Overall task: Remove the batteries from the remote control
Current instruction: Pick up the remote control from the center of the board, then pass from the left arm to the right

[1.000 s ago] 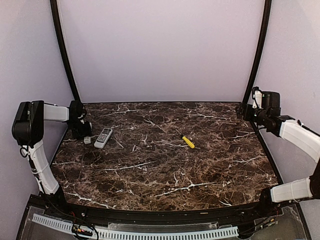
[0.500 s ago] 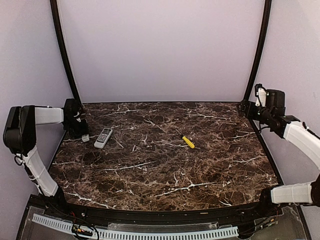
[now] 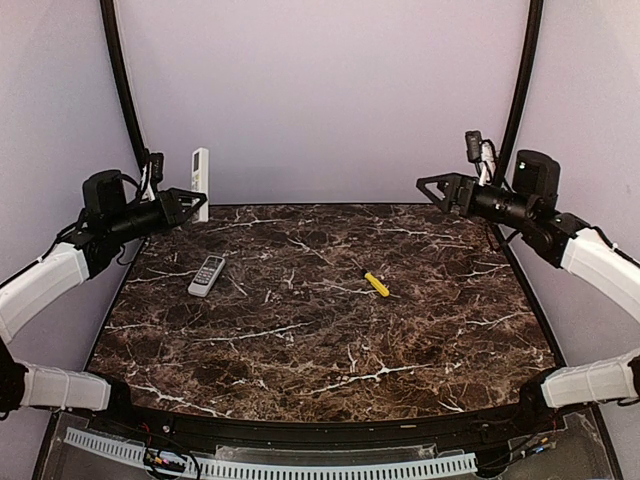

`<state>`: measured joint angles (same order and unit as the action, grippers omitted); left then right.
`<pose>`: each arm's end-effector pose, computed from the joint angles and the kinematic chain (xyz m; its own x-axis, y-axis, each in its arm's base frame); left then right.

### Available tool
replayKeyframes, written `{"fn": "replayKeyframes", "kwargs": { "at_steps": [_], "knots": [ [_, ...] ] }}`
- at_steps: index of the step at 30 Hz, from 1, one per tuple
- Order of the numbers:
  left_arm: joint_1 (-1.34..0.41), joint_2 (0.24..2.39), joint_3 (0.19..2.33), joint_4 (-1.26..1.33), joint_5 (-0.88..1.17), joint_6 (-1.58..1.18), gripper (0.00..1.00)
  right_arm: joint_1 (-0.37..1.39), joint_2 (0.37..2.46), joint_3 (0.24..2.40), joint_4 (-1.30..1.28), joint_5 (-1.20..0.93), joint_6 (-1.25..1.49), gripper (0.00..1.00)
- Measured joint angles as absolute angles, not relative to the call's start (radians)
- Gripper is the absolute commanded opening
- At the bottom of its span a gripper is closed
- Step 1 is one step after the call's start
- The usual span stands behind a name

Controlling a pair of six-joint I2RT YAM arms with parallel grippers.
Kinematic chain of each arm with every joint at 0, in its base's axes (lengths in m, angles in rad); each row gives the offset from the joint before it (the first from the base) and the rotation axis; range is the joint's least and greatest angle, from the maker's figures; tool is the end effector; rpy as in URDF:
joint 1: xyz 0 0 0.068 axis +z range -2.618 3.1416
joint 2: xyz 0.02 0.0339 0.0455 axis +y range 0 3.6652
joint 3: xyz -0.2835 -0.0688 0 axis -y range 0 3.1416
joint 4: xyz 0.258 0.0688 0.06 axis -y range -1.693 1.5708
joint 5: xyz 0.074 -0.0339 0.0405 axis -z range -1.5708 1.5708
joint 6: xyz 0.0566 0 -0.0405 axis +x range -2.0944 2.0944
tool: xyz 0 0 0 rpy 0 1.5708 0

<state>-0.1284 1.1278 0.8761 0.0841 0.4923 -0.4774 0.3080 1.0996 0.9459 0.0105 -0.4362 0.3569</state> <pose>0.2797 -0.0631 0.3428 -0.4112 -0.3552 -0.8395 0.4347 0.7331 -0.5231 0.2591 0.1075 0.3680 -0.3626 0.2169 -0.9063 -0.5833 0.7056 0.4023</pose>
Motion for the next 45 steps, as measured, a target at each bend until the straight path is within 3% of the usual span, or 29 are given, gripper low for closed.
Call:
{"fn": "replayKeyframes", "kwargs": {
  "at_steps": [12,22,27,33,36,39,40,41,42,45],
  "knots": [
    [-0.413,1.1,0.852,0.414,0.78,-0.622,0.22,0.706,1.404,1.21,0.204,-0.569,0.455,0.84],
    [-0.604,1.204,0.878,0.462,0.857,-0.63,0.21,0.839,1.578,1.363,0.26,-0.66,0.477,0.75],
    [-0.633,1.23,0.894,0.461,0.875,-0.622,0.2,0.84,1.578,1.363,0.29,-0.678,0.487,0.6],
    [-0.661,1.27,0.933,0.459,0.894,-0.609,0.2,0.841,1.579,1.363,0.313,-0.688,0.496,0.53],
    [-0.672,1.283,0.944,0.455,0.9,-0.605,0.2,0.842,1.581,1.363,0.329,-0.699,0.5,0.37],
    [-0.677,1.292,0.95,0.452,0.905,-0.585,0.34,0.843,1.588,1.363,0.347,-0.721,0.537,0.18],
    [-0.677,1.294,0.95,0.453,0.912,-0.563,0.47,0.843,1.588,1.363,0.348,-0.728,0.552,0.12],
    [-0.677,1.296,0.95,0.451,0.913,-0.553,0.54,0.844,1.588,1.364,0.35,-0.73,0.559,0.07],
    [-0.677,1.296,0.953,0.444,0.909,-0.548,0.66,0.844,1.588,1.364,0.352,-0.734,0.557,0.03],
    [-0.678,1.295,0.97,0.386,0.864,-0.517,0.8,0.844,1.588,1.363,0.339,-0.713,0.529,0.0]
  ]
}}
